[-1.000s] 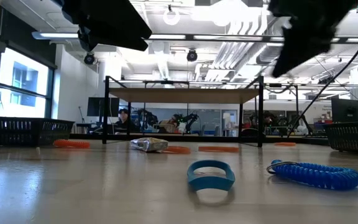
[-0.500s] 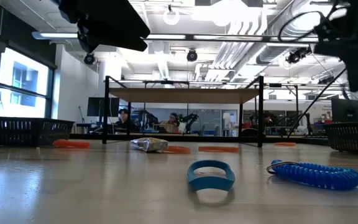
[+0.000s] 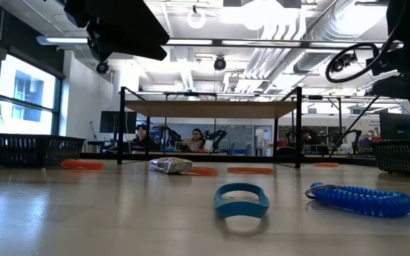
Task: Pick & Place Office Desk Supplies
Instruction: Put the blue rubber band into the top right black bin, then put the right orange spring keychain into the top left black bin
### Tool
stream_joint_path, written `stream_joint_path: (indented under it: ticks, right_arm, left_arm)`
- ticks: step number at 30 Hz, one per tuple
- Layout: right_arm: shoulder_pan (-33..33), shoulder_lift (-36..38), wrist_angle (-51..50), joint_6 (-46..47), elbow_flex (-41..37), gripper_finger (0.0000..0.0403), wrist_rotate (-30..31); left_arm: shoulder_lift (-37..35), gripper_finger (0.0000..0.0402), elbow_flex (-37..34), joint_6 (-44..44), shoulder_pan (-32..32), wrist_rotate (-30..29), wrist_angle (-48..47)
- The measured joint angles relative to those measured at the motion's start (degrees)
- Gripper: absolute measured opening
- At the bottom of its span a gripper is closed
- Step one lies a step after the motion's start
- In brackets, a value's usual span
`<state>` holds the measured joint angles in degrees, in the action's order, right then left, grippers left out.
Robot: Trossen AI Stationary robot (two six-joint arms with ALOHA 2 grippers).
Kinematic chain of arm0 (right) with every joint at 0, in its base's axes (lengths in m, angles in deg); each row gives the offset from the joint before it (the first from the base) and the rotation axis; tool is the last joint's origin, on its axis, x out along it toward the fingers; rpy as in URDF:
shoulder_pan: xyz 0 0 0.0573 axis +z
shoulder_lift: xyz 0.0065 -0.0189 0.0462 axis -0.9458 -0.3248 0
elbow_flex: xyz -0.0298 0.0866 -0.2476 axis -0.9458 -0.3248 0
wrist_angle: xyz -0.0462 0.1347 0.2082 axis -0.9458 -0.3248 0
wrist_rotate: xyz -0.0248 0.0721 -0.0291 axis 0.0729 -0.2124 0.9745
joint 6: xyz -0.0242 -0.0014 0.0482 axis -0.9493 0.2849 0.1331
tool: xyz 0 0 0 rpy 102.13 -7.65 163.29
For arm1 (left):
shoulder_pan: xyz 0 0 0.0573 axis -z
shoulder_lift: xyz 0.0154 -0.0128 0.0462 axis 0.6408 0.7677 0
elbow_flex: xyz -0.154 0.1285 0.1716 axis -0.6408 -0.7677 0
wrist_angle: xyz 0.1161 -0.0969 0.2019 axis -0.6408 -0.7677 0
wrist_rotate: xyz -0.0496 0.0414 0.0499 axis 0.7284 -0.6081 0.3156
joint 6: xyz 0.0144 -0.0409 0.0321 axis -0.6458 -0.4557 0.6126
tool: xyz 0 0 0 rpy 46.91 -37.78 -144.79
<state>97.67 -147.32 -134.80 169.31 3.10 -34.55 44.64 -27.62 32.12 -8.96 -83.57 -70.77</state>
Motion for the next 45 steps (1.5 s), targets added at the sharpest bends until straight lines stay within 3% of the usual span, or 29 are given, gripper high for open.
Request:
stream_joint_path:
  ticks: [18, 33, 41, 45]
  right_arm:
    - [0.0, 0.0, 2.1, -3.3, 0.0, 0.0006, -1.3]
    - [0.0, 0.0, 0.6, -5.8, 0.1, 0.0157, 0.9]
    - [0.0, 0.0, -5.8, -4.5, 4.6, 0.0184, -2.1]
    - [0.0, 0.0, -6.2, -11.1, 9.3, 0.0184, -6.1]
  left_arm:
    - [0.0, 0.0144, 0.0, 0.0, 0.0, 3.5, -0.4]
    - [0.0, 0.0144, 0.0, 0.0, 0.0, 4.3, -0.4]
    - [0.0, 0.0144, 0.0, 0.0, 0.0, 4.3, -0.5]
    - [0.0, 0.0144, 0.0, 0.0, 0.0, 4.3, -1.0]
